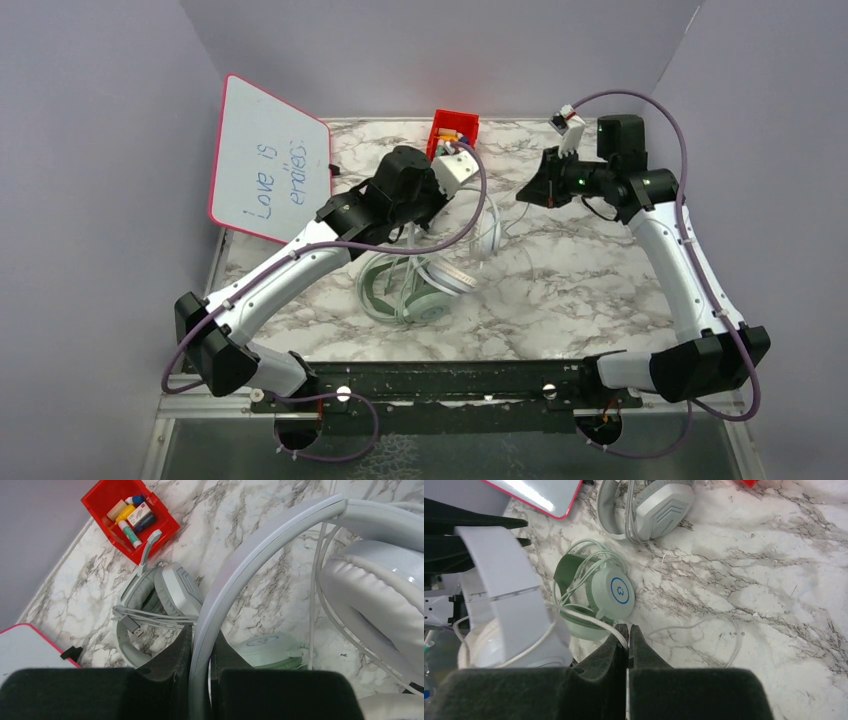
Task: Wrap the headphones
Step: Wrap the headphones cable around the headphones.
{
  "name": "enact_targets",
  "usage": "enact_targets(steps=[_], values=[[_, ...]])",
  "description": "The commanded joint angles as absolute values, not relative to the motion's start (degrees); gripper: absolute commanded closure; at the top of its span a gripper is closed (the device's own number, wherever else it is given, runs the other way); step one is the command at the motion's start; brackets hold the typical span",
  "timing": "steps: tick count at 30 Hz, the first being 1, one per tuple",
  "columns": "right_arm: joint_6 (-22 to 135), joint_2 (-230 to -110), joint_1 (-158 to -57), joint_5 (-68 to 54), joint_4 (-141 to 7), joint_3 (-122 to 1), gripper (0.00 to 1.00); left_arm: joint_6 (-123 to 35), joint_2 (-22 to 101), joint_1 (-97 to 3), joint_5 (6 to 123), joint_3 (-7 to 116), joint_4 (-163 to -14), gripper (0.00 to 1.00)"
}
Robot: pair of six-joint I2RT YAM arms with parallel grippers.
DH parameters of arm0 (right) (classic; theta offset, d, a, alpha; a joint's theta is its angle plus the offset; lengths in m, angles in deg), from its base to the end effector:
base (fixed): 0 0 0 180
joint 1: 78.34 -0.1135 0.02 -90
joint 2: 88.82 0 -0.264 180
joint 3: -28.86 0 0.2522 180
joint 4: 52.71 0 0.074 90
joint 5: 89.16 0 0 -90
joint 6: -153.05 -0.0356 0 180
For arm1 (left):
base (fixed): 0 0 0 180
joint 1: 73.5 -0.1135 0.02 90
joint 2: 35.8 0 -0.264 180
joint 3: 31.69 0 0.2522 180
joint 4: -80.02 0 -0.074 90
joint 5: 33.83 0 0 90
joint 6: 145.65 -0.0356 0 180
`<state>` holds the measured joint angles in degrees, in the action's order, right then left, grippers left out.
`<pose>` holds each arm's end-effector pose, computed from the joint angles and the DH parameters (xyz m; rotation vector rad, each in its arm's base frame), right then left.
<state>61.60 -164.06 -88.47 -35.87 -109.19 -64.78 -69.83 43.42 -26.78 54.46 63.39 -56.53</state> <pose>0.2648 0.0689 0.3852 -0.5147 2.1414 0.8245 0.2135 -0.2252 0.3910 1.0317 1.7918 -0.3212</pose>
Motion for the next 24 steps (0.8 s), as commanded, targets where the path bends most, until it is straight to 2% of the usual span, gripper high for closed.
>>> enact_targets(steps=[1,15,24], values=[[62.44,-165.61,-88.2,-38.42,-116.26,-69.69,0.99,-71.44,45.56,-26.65,47.02,64.03,-58.01,1.0],[58.84,-169.76,-88.27,-50.02,-121.66,-73.32,0.97,-72.22,51.54,-25.93,26.55,64.23,-66.21,1.0],[55.01,-169.66,-88.32,-57.59,-119.07,-72.37,0.97,-73.04,50.95,-25.19,19.14,63.64,-74.84,1.0]])
